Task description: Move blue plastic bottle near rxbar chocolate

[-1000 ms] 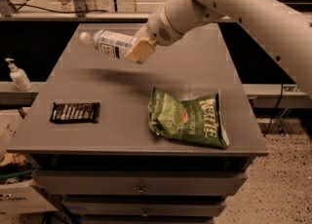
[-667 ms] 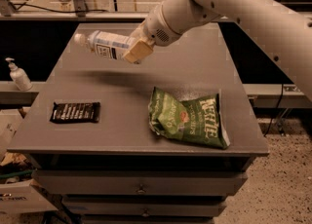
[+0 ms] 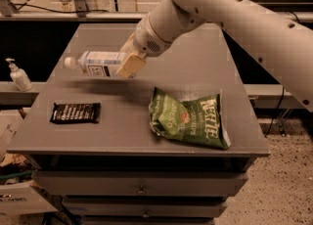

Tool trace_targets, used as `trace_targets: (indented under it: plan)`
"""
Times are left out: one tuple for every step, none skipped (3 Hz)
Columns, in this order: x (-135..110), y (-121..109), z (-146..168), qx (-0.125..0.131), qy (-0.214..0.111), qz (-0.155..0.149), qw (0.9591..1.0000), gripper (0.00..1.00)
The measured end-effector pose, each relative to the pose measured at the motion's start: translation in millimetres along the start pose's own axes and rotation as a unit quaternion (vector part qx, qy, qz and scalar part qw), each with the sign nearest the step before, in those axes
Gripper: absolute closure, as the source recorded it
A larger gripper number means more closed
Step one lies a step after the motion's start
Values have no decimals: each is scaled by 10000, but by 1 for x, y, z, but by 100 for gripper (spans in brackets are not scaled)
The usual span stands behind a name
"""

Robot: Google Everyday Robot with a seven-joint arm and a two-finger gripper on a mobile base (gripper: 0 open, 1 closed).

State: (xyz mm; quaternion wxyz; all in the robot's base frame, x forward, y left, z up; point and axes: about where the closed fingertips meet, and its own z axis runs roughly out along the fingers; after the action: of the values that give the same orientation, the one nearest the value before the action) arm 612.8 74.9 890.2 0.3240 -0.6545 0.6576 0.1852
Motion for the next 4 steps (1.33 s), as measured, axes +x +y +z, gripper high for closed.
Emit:
trace_targets:
  plan:
    - [4,35,21,-469,234,-312,9981,100]
    - [4,59,39,-810,402,-559,9943,100]
    - [1,74,53,-1080,528,-749,9899,93]
    - [-1,77,56,-1152,576,-808,9884,76]
